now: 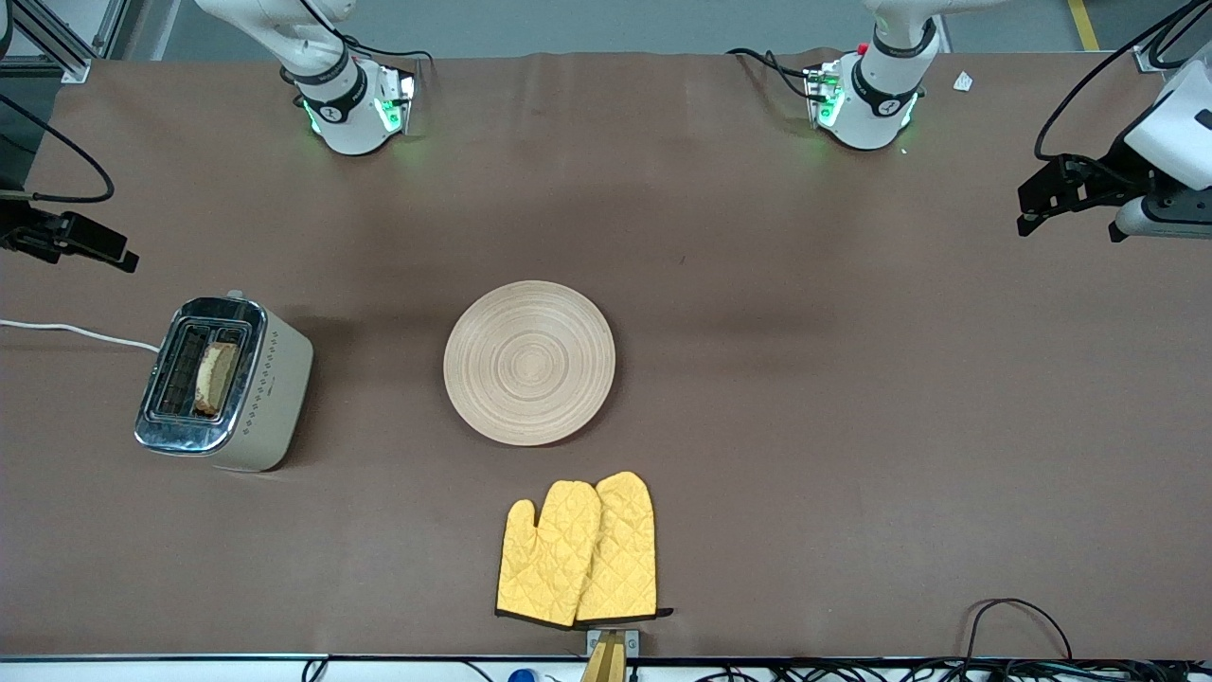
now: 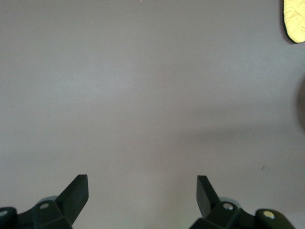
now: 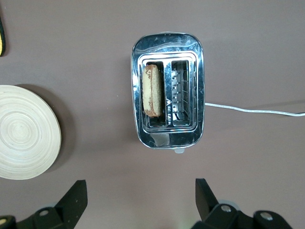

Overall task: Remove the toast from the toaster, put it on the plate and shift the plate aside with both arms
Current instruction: 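Reach the right gripper to the toaster and grasp the toast slice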

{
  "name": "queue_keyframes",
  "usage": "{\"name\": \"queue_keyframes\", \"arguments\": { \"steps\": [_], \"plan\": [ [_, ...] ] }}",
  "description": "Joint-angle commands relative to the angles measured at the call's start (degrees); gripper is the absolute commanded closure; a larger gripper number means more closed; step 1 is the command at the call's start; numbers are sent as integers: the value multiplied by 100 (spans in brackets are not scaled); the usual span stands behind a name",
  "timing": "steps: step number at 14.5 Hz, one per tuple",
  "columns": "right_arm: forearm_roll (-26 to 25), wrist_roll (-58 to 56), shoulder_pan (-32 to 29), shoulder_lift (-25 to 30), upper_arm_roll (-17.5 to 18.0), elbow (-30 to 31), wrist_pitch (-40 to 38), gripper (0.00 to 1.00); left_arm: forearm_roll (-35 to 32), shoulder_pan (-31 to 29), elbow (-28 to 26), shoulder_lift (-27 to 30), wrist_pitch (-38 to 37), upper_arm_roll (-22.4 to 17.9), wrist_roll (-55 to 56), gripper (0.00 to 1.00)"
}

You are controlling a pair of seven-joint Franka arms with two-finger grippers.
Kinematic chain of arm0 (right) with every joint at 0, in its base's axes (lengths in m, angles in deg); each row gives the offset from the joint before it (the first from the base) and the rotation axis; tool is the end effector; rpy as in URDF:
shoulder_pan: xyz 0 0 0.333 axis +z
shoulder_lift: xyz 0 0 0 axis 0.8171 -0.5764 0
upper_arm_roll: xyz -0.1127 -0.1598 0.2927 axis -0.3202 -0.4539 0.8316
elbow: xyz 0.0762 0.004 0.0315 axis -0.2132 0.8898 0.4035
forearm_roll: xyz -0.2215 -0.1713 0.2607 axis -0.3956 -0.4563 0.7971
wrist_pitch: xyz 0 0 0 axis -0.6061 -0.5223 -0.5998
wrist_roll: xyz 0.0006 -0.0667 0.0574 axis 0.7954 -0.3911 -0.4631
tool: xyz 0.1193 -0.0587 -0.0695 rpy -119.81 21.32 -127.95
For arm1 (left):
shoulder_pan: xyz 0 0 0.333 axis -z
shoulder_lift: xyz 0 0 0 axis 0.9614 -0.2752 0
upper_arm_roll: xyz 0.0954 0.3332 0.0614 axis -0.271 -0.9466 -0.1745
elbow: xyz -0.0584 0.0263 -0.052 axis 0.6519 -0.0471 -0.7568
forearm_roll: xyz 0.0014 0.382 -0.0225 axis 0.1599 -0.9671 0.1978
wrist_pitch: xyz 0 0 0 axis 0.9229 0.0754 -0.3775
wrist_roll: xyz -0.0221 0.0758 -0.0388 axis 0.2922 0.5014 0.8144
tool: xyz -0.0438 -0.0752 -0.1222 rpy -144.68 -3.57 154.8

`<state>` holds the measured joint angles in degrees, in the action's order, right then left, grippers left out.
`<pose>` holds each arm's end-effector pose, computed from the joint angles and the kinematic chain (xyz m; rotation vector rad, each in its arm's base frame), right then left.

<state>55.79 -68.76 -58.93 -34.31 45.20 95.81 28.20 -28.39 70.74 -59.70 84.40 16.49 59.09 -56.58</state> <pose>0.5375 -0.0491 0.6006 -3.1117 0.2282 0.1021 0.5170 -0.0525 0.6362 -3.1166 0.1782 -0.0554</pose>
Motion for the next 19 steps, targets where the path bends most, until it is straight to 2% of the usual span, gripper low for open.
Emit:
{"name": "queue_keyframes", "arguments": {
  "steps": [1,6,9,14,19],
  "plan": [
    [113,-6,-97,30,52,35,-22,0,24,-32,175,-76,-110,11,-102,0],
    [174,-6,-36,-57,69,27,206,0,-20,-32,315,-128,-110,2,-102,0],
    [218,-6,35,-688,78,18,679,0,41,-41,553,-330,-119,2,-102,0],
    [148,-23,52,-1655,69,27,1050,0,59,47,536,-778,-58,63,-102,0],
    [113,-23,-9,-2096,69,53,1165,0,41,65,553,-788,-31,72,-76,0]
  ]
}}
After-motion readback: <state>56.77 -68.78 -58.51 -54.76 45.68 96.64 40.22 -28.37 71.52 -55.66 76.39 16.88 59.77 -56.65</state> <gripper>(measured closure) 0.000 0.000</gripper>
